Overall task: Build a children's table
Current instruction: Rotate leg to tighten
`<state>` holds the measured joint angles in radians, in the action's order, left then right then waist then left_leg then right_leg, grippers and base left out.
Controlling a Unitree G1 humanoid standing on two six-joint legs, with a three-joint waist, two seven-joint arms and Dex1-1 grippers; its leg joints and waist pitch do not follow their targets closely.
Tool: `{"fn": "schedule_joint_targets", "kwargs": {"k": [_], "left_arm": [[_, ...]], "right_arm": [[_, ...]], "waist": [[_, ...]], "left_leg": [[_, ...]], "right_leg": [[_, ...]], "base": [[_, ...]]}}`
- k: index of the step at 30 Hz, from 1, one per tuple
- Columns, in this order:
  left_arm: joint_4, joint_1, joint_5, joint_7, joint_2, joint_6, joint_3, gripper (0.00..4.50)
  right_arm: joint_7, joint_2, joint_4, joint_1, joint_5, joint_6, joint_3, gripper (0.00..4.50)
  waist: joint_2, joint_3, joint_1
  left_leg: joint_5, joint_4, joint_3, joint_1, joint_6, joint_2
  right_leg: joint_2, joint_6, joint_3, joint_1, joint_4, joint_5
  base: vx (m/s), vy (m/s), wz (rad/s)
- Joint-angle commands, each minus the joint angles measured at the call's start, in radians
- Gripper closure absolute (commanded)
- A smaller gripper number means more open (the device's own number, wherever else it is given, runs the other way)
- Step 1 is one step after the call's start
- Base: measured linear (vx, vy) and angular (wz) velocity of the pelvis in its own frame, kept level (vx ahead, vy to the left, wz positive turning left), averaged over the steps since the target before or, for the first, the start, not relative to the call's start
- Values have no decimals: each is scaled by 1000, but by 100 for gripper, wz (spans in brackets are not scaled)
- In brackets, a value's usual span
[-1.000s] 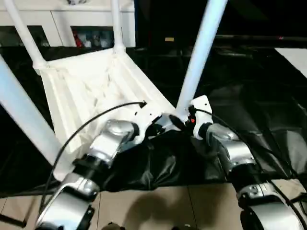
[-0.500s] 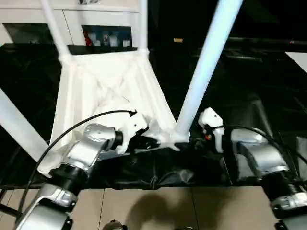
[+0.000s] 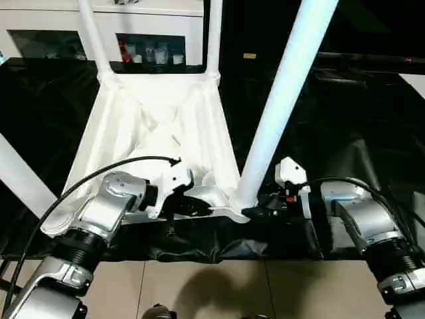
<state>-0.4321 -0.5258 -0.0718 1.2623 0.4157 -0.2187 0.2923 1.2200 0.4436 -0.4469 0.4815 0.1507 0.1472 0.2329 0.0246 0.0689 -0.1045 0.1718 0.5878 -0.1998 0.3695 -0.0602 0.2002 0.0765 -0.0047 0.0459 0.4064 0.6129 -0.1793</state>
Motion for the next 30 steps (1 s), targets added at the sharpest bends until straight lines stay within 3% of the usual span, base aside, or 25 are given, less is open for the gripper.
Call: {"fn": "schedule_joint_targets", "kwargs": {"k": [1, 12, 13, 17, 18, 19, 30], "left_arm": [[16, -12, -26, 24, -25, 19, 15, 450], [16, -5, -20, 18, -28, 20, 15, 450], [17, -5, -19, 17, -27, 20, 15, 450], [15, -6, -17, 16, -27, 22, 15, 450], [13, -7, -15, 15, -28, 22, 15, 450], [13, -7, -15, 14, -30, 22, 14, 450], [7, -7, -9, 9, -29, 25, 14, 450]], "right_arm": [[10, -16, -8, 11, -5, -15, 18, 180], [5, -41, -10, 12, -7, -35, 21, 181], [-11, -50, -23, 20, 1, -31, 5, 125], [-10, -53, -28, 27, 7, -24, -3, 94], [-26, -54, -35, 29, -9, -62, -3, 77], [-42, -58, -40, 30, -23, -102, -2, 74], [-38, -53, -73, 36, -60, -146, 21, 74]], "waist": [[14, -71, 1], [13, -72, 2], [13, -72, 2], [12, -73, 3], [12, -73, 2], [12, -74, 1], [12, -73, 0]], "left_leg": [[188, -64, 14, -14, 42, 33], [188, -64, 14, -15, 42, 33], [189, -63, 14, -15, 42, 33], [199, -64, 15, -15, 36, 34], [196, -64, 14, -17, 36, 35], [192, -64, 14, -16, 35, 34], [192, -63, 14, -15, 37, 32]], "right_leg": [[64, -219, -39, -43, -67, -222], [62, -222, -38, -43, -66, -212], [63, -224, -39, -43, -66, -211], [64, -220, -39, -43, -68, -232], [64, -222, -39, -41, -67, -222], [65, -224, -39, -42, -65, -211], [63, -221, -39, -44, -65, -213]], "base": [[0, 0, 0], [0, 0, 0], [0, 0, 0], [0, 0, 0], [0, 0, 0], [0, 0, 0], [0, 0, 0]]}}
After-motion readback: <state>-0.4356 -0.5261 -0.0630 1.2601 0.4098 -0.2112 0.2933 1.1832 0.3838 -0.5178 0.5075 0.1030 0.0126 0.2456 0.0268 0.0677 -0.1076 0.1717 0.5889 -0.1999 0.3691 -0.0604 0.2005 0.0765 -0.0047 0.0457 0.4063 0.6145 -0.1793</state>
